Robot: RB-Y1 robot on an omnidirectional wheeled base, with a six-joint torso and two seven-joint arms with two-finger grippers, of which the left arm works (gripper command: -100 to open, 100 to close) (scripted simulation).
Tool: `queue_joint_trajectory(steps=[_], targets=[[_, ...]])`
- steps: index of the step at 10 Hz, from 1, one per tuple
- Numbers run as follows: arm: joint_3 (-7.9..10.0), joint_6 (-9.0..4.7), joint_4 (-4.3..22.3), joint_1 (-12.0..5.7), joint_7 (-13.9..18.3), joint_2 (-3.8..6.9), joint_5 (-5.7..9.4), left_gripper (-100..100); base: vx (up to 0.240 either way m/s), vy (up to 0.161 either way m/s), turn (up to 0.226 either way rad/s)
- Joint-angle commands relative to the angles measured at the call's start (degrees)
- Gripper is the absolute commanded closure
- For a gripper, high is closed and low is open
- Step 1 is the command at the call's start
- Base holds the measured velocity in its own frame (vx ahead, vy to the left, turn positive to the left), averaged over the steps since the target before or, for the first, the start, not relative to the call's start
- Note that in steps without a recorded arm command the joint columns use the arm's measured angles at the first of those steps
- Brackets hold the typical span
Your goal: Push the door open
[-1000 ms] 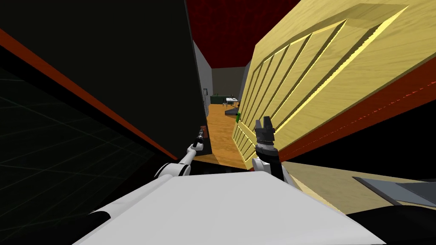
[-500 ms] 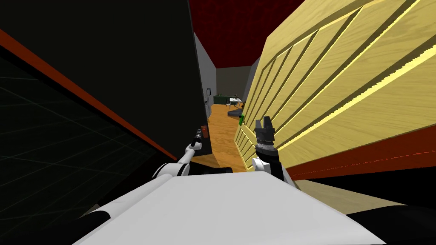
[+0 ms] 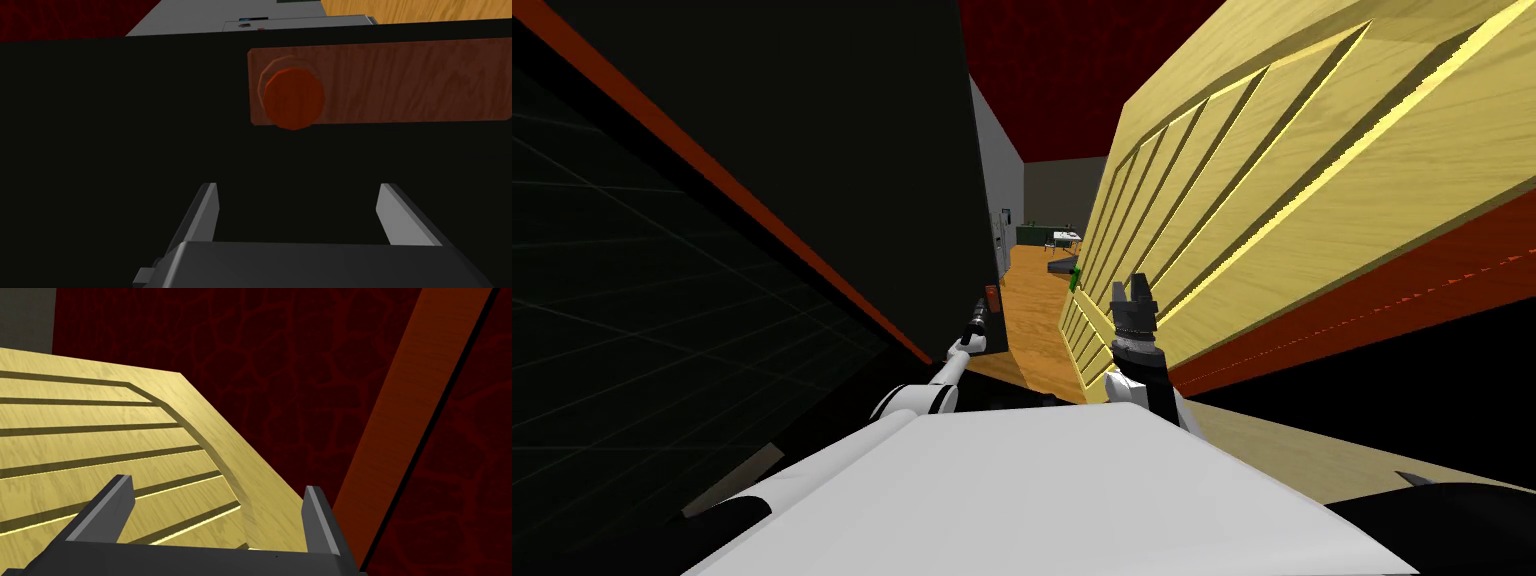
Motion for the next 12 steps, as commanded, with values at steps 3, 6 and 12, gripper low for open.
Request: queue_joint_trajectory(steps=[3, 6, 12], targets=[[0.31, 0.03, -0.1, 0.11, -0.2, -0.33, 0.19, -100, -0.17, -0.109, 0.05], [0.56, -0.5, 0.0, 0.35, -0.3, -0.15, 0.26, -100, 0.16, 0.001, -0.021], [1.14, -1.82, 0.2, 0.84, -0.6, 0.0, 0.4, -100, 0.215, 0.009, -0.03]])
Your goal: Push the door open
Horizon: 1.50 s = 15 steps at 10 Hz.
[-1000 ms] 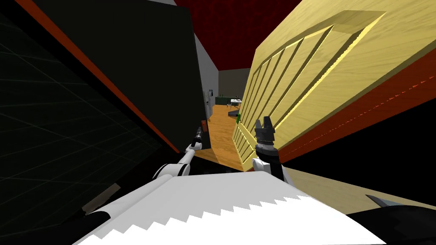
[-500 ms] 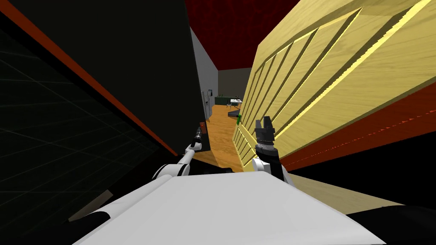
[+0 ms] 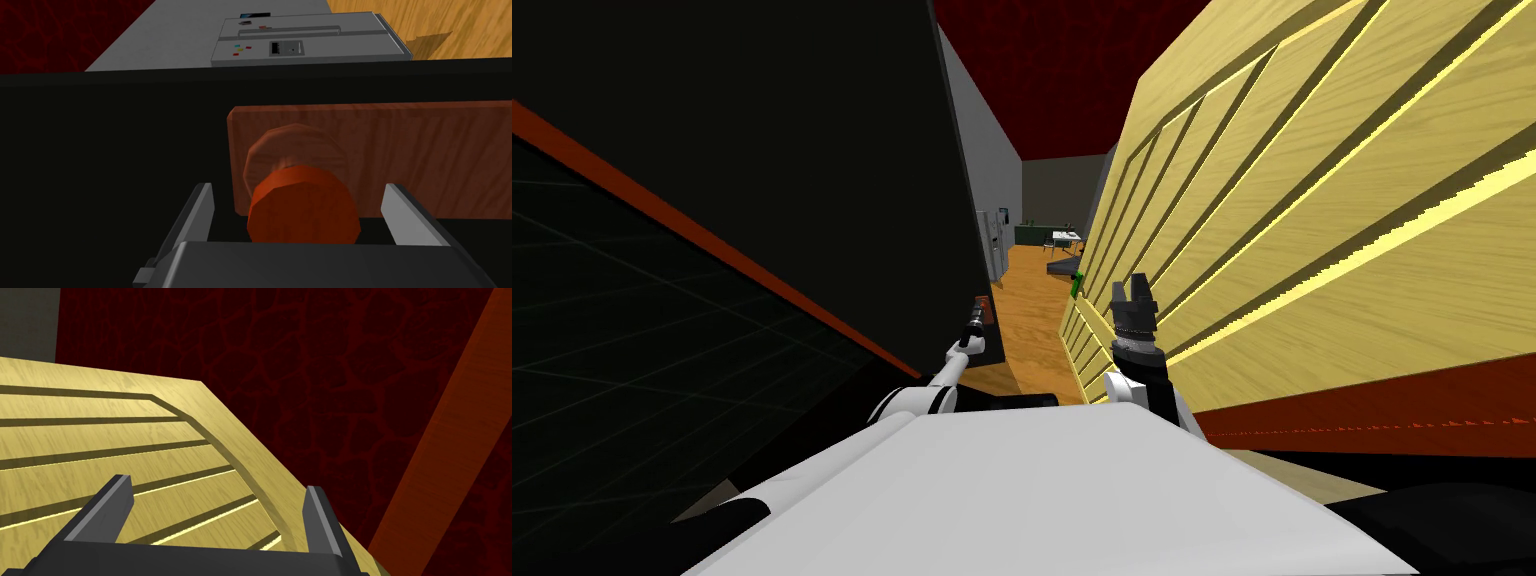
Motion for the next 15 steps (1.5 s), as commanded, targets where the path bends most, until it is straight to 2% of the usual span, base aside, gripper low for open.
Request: queue_joint_trajectory(steps=[1, 2, 7, 14, 15], targets=[[0.0, 0.0, 0.0, 0.0, 0.0, 0.0, 0.0, -100, 0.084, -0.007, 0.0], [0.0, 0.0, 0.0, 0.0, 0.0, 0.0, 0.0, 100, -0.012, 0.002, 0.004], [0.0, 0.0, 0.0, 0.0, 0.0, 0.0, 0.0, 100, -0.017, 0.001, -0.002], [4.07, -0.42, 0.4, -0.74, -4.1, 0.39, 1.09, 100, 0.168, -0.035, 0.075], [4.07, -0.42, 0.4, -0.74, -4.1, 0.39, 1.09, 100, 0.147, -0.034, 0.047]])
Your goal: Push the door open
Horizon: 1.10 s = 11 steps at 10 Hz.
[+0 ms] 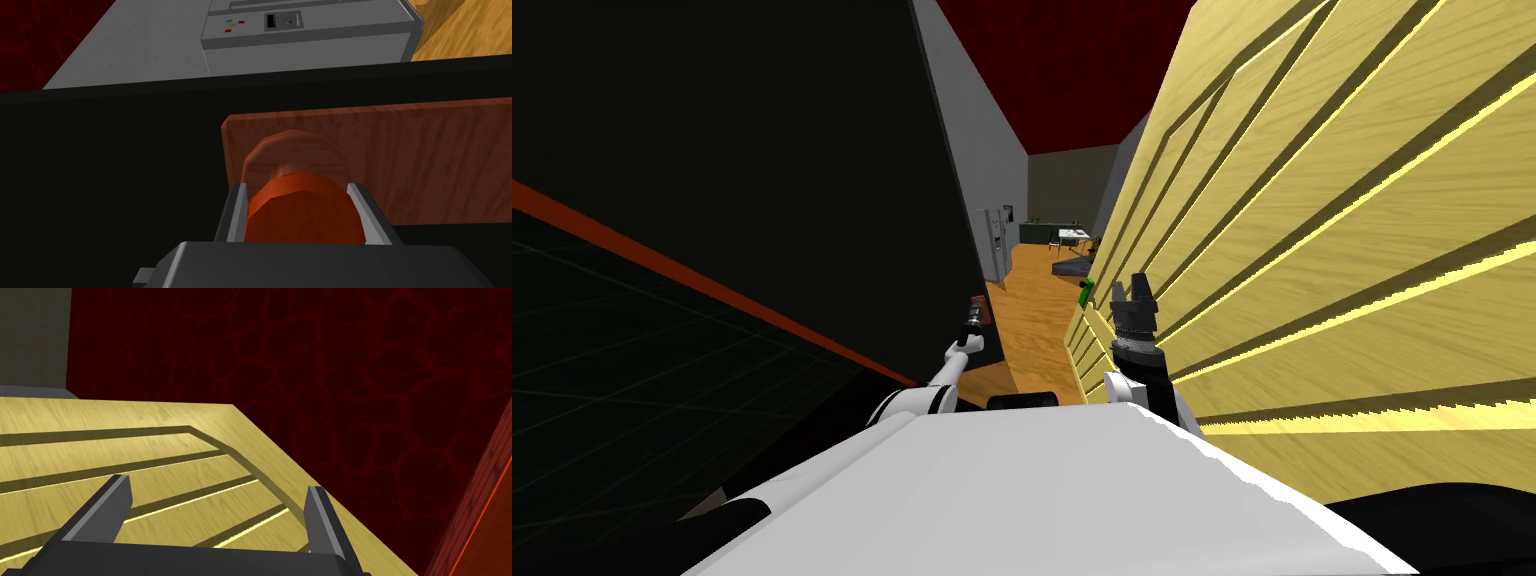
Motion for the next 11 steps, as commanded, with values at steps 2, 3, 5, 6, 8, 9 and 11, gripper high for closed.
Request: queue_joint_trajectory(steps=[2, 3, 5, 6, 8, 9, 11], targets=[[1.89, -1.85, 2.1, -1.08, -1.1, 0.96, 0.56, 100, 0.1, -0.024, 0.069], [1.89, -1.85, 2.1, -1.08, -1.1, 0.96, 0.56, 100, 0.138, -0.048, 0.108], [3.34, -2.03, 2.2, -1.39, -2.6, 0.78, 0.95, 100, 0.106, -0.022, 0.06], [3.71, -2.07, 2.2, -1.46, -3.0, 0.73, 1.05, 100, 0.191, -0.043, 0.098], [5.22, -2.26, 2.3, -1.78, -4.5, 0.39, 1.45, 100, 0.188, -0.055, 0.146], [5.99, -2.36, 2.4, -1.94, -5.3, 0.17, 1.66, 100, 0.191, -0.046, 0.169], [5.67, -1.82, 2.1, -1.98, -5.9, -0.55, 1.54, -100, -0.122, -0.038, 0.107]])
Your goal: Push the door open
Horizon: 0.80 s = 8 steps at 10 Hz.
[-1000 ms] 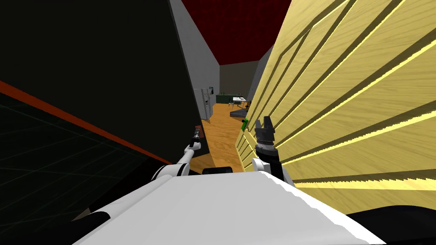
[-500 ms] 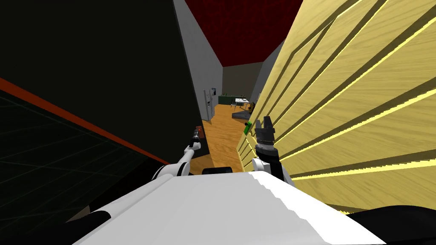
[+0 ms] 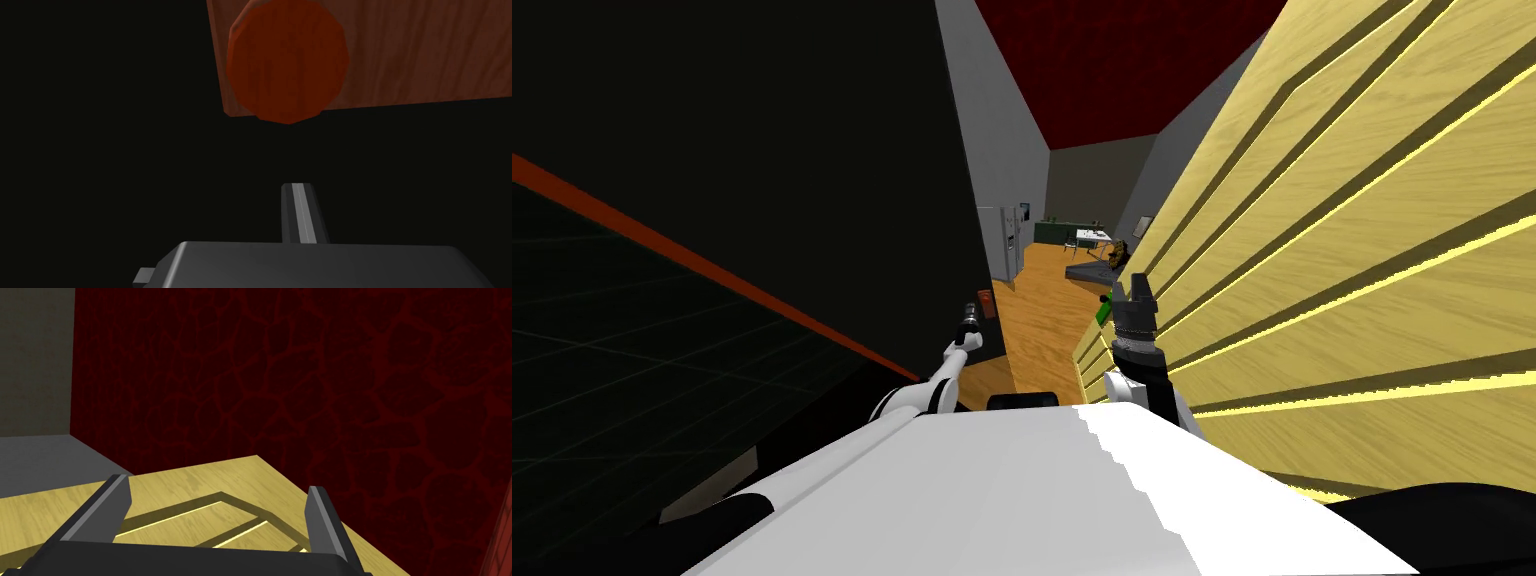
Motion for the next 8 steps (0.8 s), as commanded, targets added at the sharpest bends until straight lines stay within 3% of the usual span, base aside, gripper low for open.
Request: queue_joint_trajectory(steps=[1, 4, 6, 7, 8], targets=[[0.11, 0.24, -0.3, 0.0, -0.8, -0.92, 0.0, -100, -0.215, -0.062, 0.059], [0.47, 0.34, -0.1, -0.47, -2.4, -4.41, 0.04, -100, -0.227, -0.083, 0.078], [0.58, 0.37, 0.0, -0.63, -2.9, -6.27, 0.06, -100, -0.119, -0.056, 0.036], [0.61, 0.52, 0.0, -0.69, -2.7, -5.58, 0.07, -100, -0.038, -0.031, 0.004], [0.72, 0.07, 0.2, -0.61, -2.8, -4.03, 0.12, -100, 0.104, 0.018, -0.035]])
